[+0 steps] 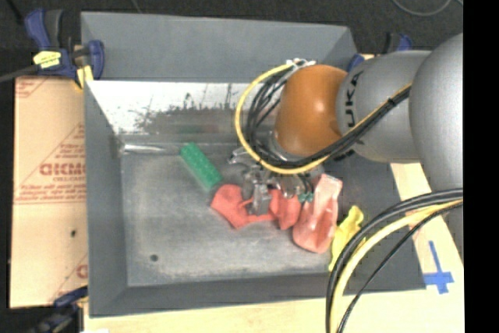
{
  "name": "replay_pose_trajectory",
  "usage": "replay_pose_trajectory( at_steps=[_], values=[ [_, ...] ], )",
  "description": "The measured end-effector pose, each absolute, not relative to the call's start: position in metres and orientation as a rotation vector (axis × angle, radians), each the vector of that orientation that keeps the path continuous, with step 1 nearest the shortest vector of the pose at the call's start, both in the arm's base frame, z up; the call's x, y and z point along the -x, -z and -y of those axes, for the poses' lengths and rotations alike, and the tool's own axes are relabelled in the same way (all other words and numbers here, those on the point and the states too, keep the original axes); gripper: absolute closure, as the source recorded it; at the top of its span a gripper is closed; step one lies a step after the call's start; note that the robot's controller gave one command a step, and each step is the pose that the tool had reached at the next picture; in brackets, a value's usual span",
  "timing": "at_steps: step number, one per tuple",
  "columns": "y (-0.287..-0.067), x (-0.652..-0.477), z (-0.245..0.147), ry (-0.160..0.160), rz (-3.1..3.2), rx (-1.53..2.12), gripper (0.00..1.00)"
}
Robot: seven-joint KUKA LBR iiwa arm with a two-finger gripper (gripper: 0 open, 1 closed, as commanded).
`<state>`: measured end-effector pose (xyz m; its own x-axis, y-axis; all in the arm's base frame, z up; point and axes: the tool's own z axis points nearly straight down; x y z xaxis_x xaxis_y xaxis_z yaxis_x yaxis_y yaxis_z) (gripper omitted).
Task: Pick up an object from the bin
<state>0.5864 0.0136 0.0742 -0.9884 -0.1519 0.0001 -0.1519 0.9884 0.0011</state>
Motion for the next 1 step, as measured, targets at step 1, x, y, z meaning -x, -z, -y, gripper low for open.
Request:
replay_pose_trajectory(
  at_steps=[1],
  values=[
    [-0.2702,-0.5924,-0.0112,-0.001,3.134,-0.236,1.0]
  ],
)
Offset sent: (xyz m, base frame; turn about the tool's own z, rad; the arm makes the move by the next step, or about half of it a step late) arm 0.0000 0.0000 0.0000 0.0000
